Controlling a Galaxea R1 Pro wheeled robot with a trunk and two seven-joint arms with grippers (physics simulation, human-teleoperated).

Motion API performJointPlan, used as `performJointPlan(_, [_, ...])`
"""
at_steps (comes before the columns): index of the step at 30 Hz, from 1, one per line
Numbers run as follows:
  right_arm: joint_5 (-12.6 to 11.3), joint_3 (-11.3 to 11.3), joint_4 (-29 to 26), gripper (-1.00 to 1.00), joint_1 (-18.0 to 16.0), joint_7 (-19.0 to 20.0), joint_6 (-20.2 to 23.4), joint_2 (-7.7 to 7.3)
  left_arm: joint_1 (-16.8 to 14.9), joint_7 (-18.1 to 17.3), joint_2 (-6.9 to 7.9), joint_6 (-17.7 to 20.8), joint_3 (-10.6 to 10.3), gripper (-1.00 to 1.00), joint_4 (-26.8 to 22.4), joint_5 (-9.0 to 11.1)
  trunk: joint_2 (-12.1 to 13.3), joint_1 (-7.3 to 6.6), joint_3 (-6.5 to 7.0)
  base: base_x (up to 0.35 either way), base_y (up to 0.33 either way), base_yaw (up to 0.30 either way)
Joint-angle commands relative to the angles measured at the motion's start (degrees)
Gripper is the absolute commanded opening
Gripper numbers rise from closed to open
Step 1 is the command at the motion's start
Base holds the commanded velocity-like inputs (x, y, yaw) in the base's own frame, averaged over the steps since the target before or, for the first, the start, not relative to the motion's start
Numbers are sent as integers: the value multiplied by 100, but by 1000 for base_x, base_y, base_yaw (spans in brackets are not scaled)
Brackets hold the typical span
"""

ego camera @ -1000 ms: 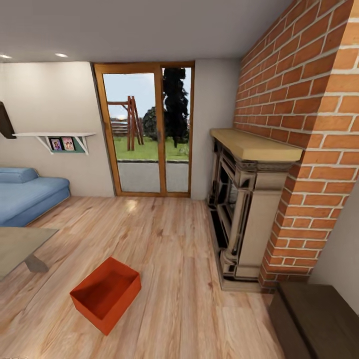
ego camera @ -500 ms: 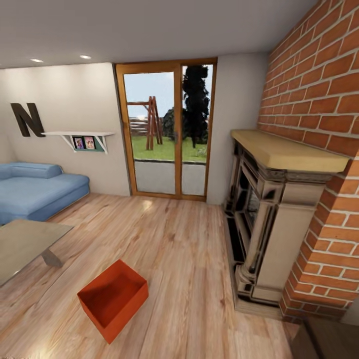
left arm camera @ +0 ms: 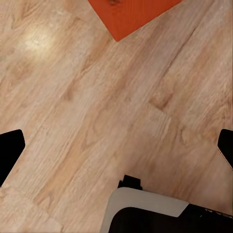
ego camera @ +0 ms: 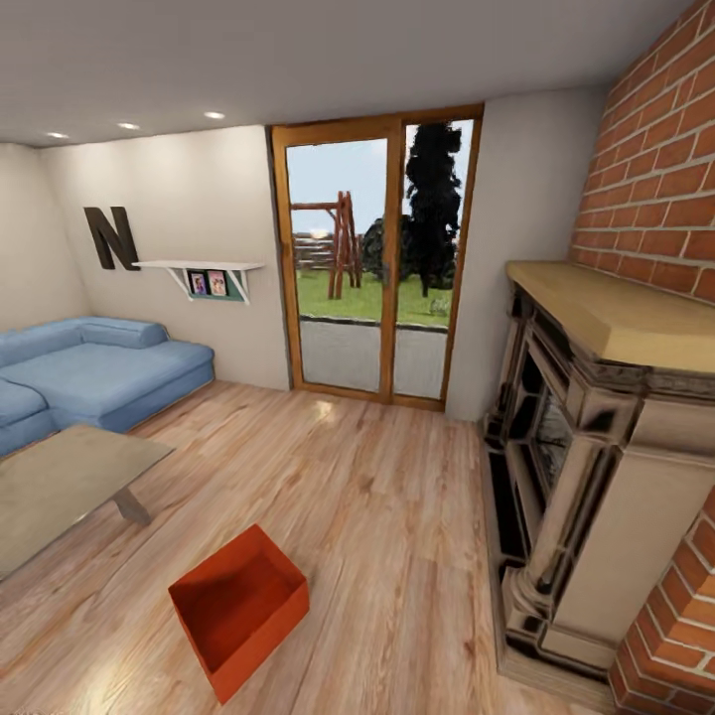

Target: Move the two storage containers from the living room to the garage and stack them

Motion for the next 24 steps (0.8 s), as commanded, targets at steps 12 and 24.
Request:
performJointPlan(12, [11, 1, 23, 100, -8, 16, -41, -2, -5, 7, 0, -21, -2, 100, 9, 18, -5, 6, -4, 311, -140, 251])
performJointPlan(24, [11, 1, 23, 100, -8, 12, -50, 0, -4, 7, 0, -26, -4, 100, 9, 18, -5, 6, -4, 311, -140, 251])
